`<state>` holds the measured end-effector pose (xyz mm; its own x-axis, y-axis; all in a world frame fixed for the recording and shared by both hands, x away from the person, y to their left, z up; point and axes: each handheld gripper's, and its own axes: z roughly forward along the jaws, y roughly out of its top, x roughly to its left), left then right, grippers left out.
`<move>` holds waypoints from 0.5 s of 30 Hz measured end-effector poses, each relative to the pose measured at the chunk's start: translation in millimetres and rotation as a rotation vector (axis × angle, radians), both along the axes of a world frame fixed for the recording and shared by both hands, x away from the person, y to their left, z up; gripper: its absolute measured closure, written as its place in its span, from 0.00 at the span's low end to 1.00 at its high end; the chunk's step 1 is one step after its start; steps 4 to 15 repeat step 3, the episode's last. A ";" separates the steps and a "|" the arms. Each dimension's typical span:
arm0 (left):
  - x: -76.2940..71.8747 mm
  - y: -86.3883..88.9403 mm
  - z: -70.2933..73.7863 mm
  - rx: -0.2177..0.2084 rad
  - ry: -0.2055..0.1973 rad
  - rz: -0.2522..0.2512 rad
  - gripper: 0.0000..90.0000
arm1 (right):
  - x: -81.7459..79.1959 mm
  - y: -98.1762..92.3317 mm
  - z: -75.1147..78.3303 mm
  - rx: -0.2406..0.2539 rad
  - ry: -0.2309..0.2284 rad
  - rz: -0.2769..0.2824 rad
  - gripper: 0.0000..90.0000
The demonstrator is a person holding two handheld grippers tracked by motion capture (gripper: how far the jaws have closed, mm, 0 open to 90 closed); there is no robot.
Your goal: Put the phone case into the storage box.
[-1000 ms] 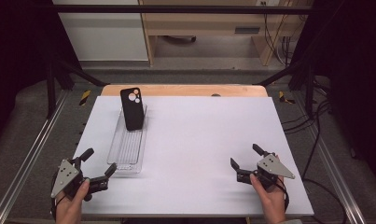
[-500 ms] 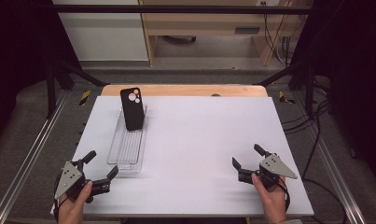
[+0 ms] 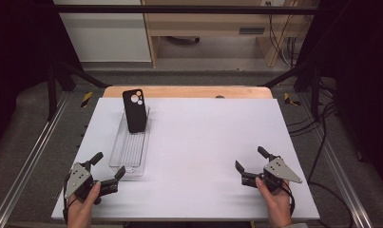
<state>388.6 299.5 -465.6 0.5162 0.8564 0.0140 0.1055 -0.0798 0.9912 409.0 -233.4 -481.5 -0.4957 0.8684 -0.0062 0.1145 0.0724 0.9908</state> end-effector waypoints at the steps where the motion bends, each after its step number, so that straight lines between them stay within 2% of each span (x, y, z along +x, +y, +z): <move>1: -1.2 0.4 -0.4 0.008 -0.007 0.000 0.02 | 0.6 -0.5 -0.7 0.001 -0.007 -0.008 0.04; 15: -2.0 2.3 -0.8 0.005 -0.007 0.005 0.02 | 1.4 -1.1 -0.9 0.003 -0.008 -0.016 0.03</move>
